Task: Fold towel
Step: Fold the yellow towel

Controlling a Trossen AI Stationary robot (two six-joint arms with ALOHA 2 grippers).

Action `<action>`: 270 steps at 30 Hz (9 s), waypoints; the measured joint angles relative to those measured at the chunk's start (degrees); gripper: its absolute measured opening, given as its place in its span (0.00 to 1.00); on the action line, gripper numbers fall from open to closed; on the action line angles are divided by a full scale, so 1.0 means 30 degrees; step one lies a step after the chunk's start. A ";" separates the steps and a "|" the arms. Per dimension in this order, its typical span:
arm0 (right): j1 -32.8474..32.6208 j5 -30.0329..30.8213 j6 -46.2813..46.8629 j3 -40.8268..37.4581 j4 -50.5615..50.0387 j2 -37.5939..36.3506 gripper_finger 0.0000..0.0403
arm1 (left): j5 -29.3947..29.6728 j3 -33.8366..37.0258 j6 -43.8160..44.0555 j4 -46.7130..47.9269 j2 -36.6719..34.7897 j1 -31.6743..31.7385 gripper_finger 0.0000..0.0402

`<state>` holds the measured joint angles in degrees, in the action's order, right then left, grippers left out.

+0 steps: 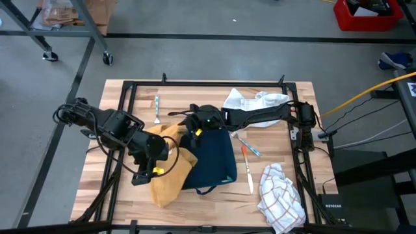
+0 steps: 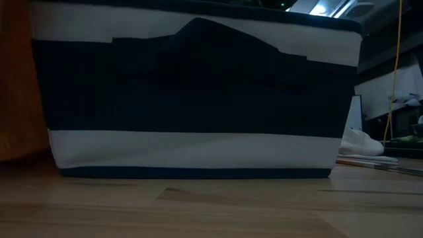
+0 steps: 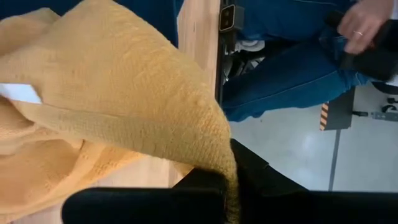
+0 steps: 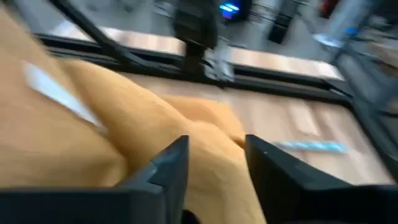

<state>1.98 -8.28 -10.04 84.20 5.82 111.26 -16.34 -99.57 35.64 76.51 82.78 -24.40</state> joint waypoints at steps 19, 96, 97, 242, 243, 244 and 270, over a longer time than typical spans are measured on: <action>-0.0097 -0.9804 0.1494 0.2915 0.0015 -0.0036 0.44 | 0.6913 0.0015 -0.4685 -0.1227 0.0015 0.0058 0.00; -0.1384 -0.2307 -0.0243 0.2920 -0.3407 0.3803 0.44 | 0.2162 0.0015 1.4902 0.4153 -0.2397 -0.4274 0.00; -0.1384 -0.2296 -0.0248 0.2908 -0.3353 0.3803 0.44 | 0.2170 0.0015 1.4986 0.4161 -0.2397 -0.4336 0.00; -0.3801 -0.9708 0.3166 0.6951 -1.0342 0.6397 0.48 | 0.4240 0.0029 1.0608 0.4496 -0.2433 -0.4342 0.00; -0.3912 -0.9422 0.3162 0.6951 -1.0409 0.6397 0.48 | 0.4240 0.0029 1.0608 0.4496 -0.2433 -0.4339 0.00; -0.3995 -0.9162 0.3156 0.6951 -1.0520 0.6397 0.48 | 0.4240 0.0029 1.0608 0.4498 -0.2433 -0.4339 0.00; -0.4291 -0.7567 0.1484 0.6339 -1.2342 0.6397 0.03 | 0.4233 0.0029 1.0608 0.4503 -0.2441 -0.4352 0.00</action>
<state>-10.90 -30.98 -5.59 103.22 -31.20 130.45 -3.64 -99.48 67.46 90.02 75.46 -37.46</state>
